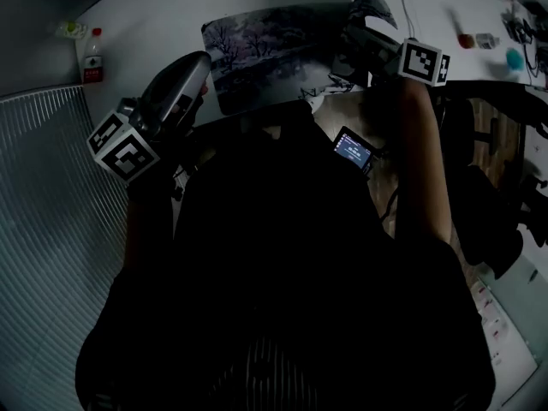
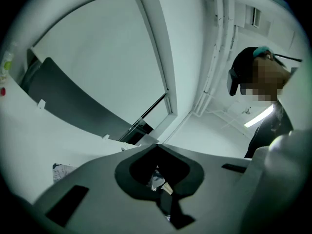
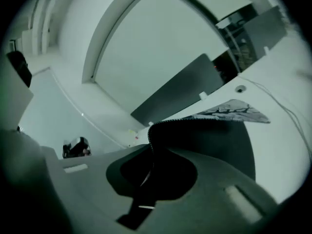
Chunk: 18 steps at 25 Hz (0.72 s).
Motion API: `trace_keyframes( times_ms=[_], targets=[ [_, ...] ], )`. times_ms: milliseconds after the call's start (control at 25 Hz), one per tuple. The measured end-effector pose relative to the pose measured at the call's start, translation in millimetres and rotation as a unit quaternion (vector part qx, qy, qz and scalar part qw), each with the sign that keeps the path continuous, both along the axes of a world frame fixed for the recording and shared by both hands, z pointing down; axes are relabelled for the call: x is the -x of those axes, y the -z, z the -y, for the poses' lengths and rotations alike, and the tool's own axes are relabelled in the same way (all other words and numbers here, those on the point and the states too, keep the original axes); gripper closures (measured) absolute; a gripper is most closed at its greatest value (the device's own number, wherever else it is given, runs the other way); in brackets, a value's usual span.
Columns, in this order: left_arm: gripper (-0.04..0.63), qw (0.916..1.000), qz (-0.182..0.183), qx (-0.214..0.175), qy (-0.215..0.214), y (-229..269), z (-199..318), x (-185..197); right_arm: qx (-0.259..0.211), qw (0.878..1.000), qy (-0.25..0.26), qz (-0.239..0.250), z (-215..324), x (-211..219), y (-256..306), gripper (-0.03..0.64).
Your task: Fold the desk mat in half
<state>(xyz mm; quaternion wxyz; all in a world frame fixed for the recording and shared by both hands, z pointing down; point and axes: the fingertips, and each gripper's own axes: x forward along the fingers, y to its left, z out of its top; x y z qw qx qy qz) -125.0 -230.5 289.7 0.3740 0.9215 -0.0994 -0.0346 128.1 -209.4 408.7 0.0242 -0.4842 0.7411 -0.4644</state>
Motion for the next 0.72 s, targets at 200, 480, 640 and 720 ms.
trace_keyframes(
  times_ms=[200, 480, 640, 720],
  targets=[
    [0.588, 0.9976, 0.002, 0.009, 0.069, -9.5, 5.0, 55.7, 0.049, 0.982, 0.174, -0.05, 26.8, 138.6, -53.1, 0.604],
    [0.588, 0.9902, 0.013, 0.02, 0.137, -13.0, -9.6, 115.4, 0.173, 0.951, 0.25, -0.046, 16.8, 258.3, -173.4, 0.604],
    [0.588, 0.983, 0.017, 0.028, 0.181, -20.0, -24.4, 157.4, 0.188, 0.941, 0.274, -0.061, 21.5, 302.5, -202.4, 0.604],
    [0.588, 0.9801, 0.019, 0.036, 0.194, -22.8, -30.1, 171.6, 0.195, 0.935, 0.287, -0.076, 21.6, 314.9, -210.4, 0.604]
  ],
)
